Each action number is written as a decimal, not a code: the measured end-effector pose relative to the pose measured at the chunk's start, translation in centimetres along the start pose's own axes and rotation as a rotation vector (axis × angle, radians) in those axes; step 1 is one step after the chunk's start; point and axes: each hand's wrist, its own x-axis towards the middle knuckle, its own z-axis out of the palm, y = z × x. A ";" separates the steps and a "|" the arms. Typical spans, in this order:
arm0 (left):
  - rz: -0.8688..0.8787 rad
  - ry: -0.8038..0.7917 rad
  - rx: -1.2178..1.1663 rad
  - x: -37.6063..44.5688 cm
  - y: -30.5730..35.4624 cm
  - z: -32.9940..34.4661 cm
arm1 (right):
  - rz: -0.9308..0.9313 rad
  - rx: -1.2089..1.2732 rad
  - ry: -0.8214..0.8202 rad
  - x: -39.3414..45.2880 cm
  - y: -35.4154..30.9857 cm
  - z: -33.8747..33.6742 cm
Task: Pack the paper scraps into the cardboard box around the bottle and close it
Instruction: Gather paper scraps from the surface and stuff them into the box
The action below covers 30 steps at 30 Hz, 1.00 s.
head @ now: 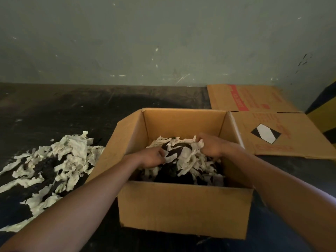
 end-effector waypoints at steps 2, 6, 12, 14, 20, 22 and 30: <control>-0.002 -0.169 0.025 -0.4 0.3 0.8 | -0.011 -0.158 -0.166 -1.2 -0.4 1.2; -0.014 -0.282 0.100 -0.4 0.6 2.4 | 0.044 -0.352 -0.341 -1.8 0.9 3.3; -0.084 -0.101 -0.067 0.1 -0.6 1.4 | 0.157 0.005 -0.121 -0.5 1.0 1.8; -0.089 -0.141 -0.055 0.3 -0.5 2.6 | 0.202 -0.073 -0.130 0.8 1.9 3.7; -0.045 -0.194 0.033 1.6 0.1 6.0 | 0.345 -0.167 -0.116 0.6 3.4 6.8; -0.038 -0.193 0.037 1.6 0.1 6.0 | 0.327 -0.103 -0.098 -0.1 3.3 6.3; 0.041 0.128 -0.088 1.7 1.0 3.1 | 0.204 -0.027 0.139 -0.2 2.7 2.4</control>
